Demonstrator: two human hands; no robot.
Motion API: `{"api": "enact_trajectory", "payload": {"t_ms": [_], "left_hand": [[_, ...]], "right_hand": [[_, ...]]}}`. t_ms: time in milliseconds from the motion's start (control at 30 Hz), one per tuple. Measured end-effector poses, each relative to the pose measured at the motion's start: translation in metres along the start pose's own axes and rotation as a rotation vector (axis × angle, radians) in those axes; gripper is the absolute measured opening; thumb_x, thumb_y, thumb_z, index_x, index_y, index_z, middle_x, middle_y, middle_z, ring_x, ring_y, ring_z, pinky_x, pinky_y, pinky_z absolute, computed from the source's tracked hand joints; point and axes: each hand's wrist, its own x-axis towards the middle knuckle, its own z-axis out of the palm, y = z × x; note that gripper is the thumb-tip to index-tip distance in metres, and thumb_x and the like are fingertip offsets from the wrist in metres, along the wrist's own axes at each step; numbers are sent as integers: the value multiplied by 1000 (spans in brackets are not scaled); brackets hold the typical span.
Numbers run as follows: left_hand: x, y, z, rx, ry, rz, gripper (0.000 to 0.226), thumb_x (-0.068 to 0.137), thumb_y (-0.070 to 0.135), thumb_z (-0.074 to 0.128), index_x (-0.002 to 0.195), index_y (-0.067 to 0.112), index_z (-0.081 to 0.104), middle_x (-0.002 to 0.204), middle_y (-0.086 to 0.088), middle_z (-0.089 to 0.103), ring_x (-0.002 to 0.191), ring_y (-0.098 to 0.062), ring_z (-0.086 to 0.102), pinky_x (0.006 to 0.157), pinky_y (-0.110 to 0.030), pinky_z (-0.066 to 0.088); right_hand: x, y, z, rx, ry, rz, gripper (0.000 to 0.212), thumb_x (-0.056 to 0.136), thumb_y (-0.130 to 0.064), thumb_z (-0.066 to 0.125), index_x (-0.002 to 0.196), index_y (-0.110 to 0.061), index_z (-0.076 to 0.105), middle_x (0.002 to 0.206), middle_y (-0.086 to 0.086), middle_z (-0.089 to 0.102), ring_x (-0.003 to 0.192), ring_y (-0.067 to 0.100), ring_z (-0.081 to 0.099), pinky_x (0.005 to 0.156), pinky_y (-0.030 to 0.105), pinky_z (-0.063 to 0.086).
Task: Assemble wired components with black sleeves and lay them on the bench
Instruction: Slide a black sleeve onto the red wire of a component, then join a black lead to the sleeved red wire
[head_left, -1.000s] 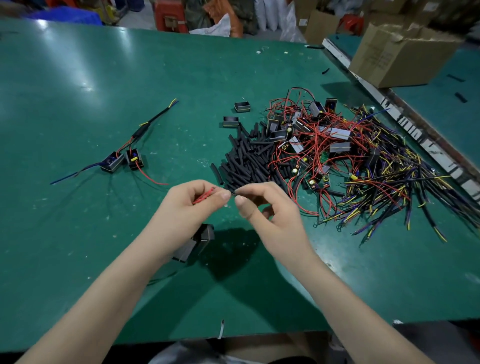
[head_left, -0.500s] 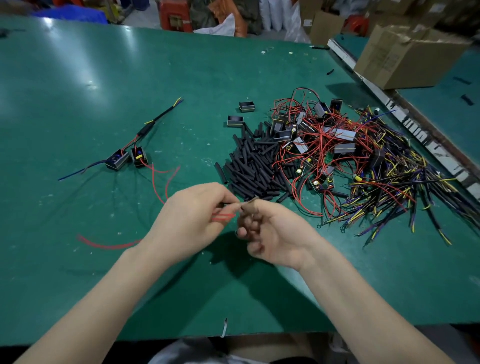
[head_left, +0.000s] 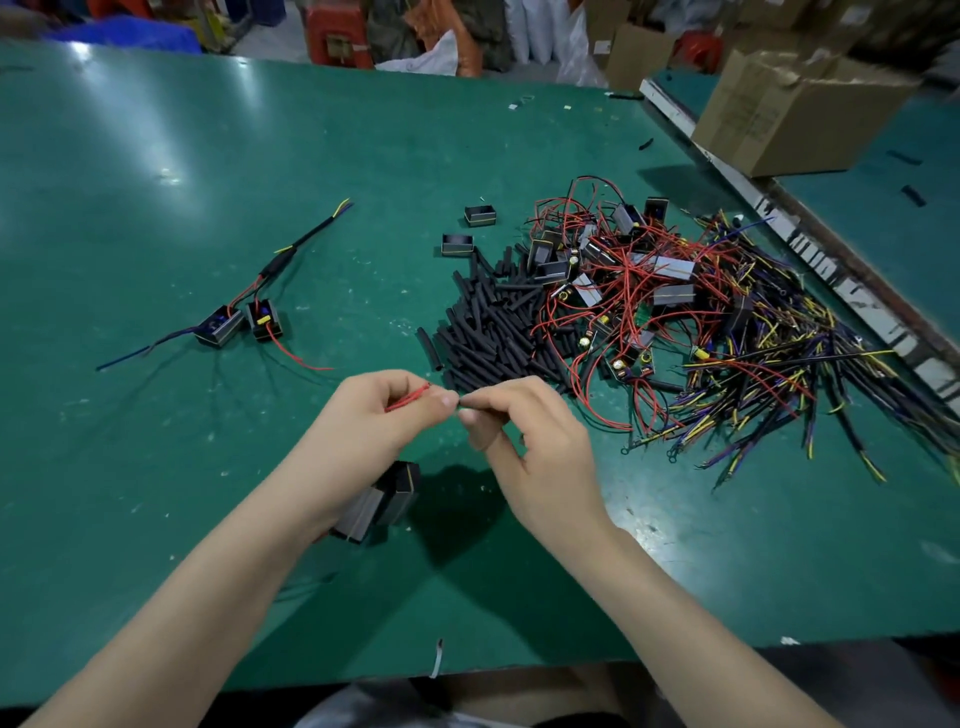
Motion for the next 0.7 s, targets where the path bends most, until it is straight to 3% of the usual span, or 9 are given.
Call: {"api": "enact_trajectory", "payload": {"t_ms": [67, 167, 267, 367, 467, 533, 567, 633, 700], "left_hand": [[0, 1, -1, -65, -52, -77, 24, 86, 27, 65, 63, 21, 64, 51, 8, 29, 45, -7, 24, 41, -17, 21], [0, 2, -2, -81, -85, -105, 24, 85, 28, 66, 63, 20, 62, 53, 6, 27, 46, -8, 22, 40, -18, 20], [1, -1, 2, 97, 1, 32, 19, 85, 26, 67, 69, 17, 64, 51, 10, 42, 45, -4, 32, 45, -15, 28], [-4, 0, 3, 418, 37, 289, 10, 84, 23, 69, 75, 22, 64, 56, 17, 59, 53, 1, 52, 53, -10, 38], [-6, -5, 3, 689, 15, 513, 1, 85, 19, 67, 84, 19, 67, 77, 9, 67, 74, -16, 63, 68, -33, 51], [-5, -9, 7, 691, 27, 524, 2, 85, 20, 67, 86, 18, 67, 79, 8, 67, 77, -17, 63, 70, -33, 51], [-4, -10, 9, 640, 40, 509, 1, 85, 20, 69, 85, 19, 68, 77, 11, 66, 74, -10, 62, 70, -24, 49], [0, -10, 15, 565, 83, 433, 4, 85, 22, 68, 81, 21, 68, 69, 17, 62, 71, 2, 57, 63, -6, 39], [7, -10, 18, 506, 115, 285, 8, 86, 27, 67, 78, 24, 65, 63, 19, 59, 65, 12, 53, 58, -3, 36]], "right_hand": [[1, 1, 1, -59, 43, -32, 10, 91, -10, 63, 91, -2, 69, 87, 5, 64, 80, 23, 58, 72, 32, 47], [2, -2, 2, 25, 19, 95, 13, 93, -17, 61, 84, -8, 66, 82, -2, 61, 79, 15, 55, 72, 22, 41], [7, -10, 2, 402, -96, 550, 17, 93, -17, 60, 77, -23, 64, 72, -10, 60, 68, 4, 53, 62, 15, 40], [13, -10, -5, 709, -248, 1007, 25, 91, -14, 55, 69, -24, 63, 61, -11, 57, 61, 6, 58, 54, 20, 37], [15, -8, -13, 958, -385, 1299, 23, 92, -23, 52, 70, -24, 56, 54, -10, 47, 53, 5, 57, 48, 19, 29], [11, -6, -18, 973, -419, 1301, 21, 94, -25, 52, 74, -24, 57, 56, -10, 49, 53, 4, 57, 47, 18, 29], [10, -4, -20, 931, -406, 1258, 19, 94, -26, 53, 77, -24, 60, 59, -10, 53, 55, 4, 59, 48, 18, 30], [10, -2, -28, 769, -328, 1130, 18, 95, -25, 54, 81, -23, 66, 65, -11, 62, 59, 4, 61, 52, 20, 33], [12, 2, -42, 580, -181, 1011, 18, 94, -18, 54, 84, -25, 68, 69, -13, 67, 60, 1, 61, 55, 19, 37]]}}
